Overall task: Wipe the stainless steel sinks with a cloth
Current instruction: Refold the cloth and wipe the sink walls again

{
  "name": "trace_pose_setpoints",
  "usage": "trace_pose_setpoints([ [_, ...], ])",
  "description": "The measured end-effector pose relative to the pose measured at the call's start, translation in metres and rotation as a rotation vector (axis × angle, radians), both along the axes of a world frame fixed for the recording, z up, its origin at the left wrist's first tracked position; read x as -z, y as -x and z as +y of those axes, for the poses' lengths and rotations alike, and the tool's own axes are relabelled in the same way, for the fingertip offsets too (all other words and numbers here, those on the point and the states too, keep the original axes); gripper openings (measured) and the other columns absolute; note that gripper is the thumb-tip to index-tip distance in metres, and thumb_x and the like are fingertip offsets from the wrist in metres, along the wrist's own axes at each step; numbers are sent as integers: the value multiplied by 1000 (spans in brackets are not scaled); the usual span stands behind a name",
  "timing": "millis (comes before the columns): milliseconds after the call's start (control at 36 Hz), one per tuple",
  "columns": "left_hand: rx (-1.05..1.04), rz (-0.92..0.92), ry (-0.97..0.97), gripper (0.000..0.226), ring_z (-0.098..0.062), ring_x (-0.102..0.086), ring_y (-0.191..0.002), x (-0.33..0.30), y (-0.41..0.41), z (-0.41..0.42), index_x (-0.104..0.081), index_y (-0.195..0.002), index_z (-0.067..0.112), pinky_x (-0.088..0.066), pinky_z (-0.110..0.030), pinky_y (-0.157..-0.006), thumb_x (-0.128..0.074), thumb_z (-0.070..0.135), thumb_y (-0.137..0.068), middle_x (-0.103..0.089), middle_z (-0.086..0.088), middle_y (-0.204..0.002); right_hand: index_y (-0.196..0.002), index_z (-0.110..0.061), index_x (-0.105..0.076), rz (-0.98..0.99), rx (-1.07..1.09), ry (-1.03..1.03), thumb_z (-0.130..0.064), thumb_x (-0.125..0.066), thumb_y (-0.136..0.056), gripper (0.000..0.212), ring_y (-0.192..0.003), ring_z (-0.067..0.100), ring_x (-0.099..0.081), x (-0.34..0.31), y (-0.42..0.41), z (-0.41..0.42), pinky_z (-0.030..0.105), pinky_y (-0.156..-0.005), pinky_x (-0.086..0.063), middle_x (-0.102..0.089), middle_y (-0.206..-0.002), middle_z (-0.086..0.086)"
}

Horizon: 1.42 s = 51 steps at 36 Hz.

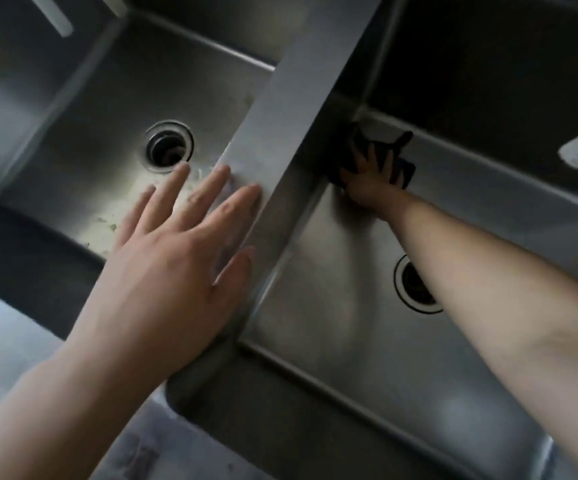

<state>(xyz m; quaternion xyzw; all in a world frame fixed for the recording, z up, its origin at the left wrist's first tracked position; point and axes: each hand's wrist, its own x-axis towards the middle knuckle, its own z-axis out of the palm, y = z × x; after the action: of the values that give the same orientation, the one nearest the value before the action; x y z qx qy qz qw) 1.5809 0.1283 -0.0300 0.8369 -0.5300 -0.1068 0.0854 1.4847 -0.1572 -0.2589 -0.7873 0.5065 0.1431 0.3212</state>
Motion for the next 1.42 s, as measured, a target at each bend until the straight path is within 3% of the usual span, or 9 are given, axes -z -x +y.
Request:
trace_pose_setpoints([
  [139,-119,97,25,56,-36,-25,-148,3,23,59,-43,-149,27,-27,-55,-117,-53,31,-94,-34,-5,-159,-157,-39,5,10,-73,44,-50,-35,-101,70,-150,30,24,10,16,93,55,-117,14,16,-167,-3],
  [333,-270,109,-101,78,-36,-4,-152,6,70,98,-22,-157,29,-11,-57,-122,-60,28,-89,-14,-8,-166,-155,-43,7,27,-512,-10,-51,-33,-102,68,-150,31,24,15,72,211,58,-116,14,18,-166,-3],
  [500,-488,77,-117,77,-29,1,-154,9,113,98,-14,-158,29,-6,-51,-123,-52,32,-92,-7,-5,-167,-153,-52,5,28,-979,-4,-51,-37,-100,67,-149,33,27,13,94,240,59,-114,17,21,-165,-6],
  [667,-647,80,-183,76,-22,11,-153,9,144,86,-13,-158,31,5,-47,-123,-48,40,-92,8,0,-167,-153,-52,4,106,-1064,-63,-44,-40,-101,69,-149,33,27,-4,102,231,61,-116,11,22,-165,-5],
  [778,-705,102,-255,71,-28,18,-151,13,161,72,-19,-154,40,11,-50,-121,-45,47,-88,16,-3,-166,-152,-50,11,185,-1073,-60,-44,-42,-101,74,-148,33,29,-10,157,229,61,-116,10,26,-164,-4],
  [861,-682,45,-334,70,-34,21,-150,17,176,67,-24,-153,41,13,-55,-120,-41,53,-86,10,-4,-167,-150,-53,15,244,-1013,-84,-44,-39,-101,74,-147,30,31,-13,224,224,58,-116,12,29,-162,-7],
  [1056,-690,-52,-304,72,-36,9,-152,19,182,67,-27,-150,40,4,-57,-121,-39,51,-80,10,-2,-167,-150,-56,12,400,-816,-204,-40,-33,-103,66,-148,26,30,-30,353,218,52,-119,9,30,-161,-11],
  [1250,-665,12,-307,80,-32,15,-151,16,176,66,-9,-153,45,5,-57,-121,-47,51,-82,22,1,-164,-149,-56,12,385,-746,-227,-47,-27,-104,61,-147,29,31,-32,362,221,54,-118,12,30,-161,-10],
  [1417,-439,-48,-154,88,-28,14,-152,7,125,20,-1,-157,37,7,-48,-121,-57,43,-89,15,-1,-166,-148,-59,11,262,-563,-153,-55,-31,-101,63,-147,31,30,-16,304,218,56,-114,16,26,-163,-7],
])
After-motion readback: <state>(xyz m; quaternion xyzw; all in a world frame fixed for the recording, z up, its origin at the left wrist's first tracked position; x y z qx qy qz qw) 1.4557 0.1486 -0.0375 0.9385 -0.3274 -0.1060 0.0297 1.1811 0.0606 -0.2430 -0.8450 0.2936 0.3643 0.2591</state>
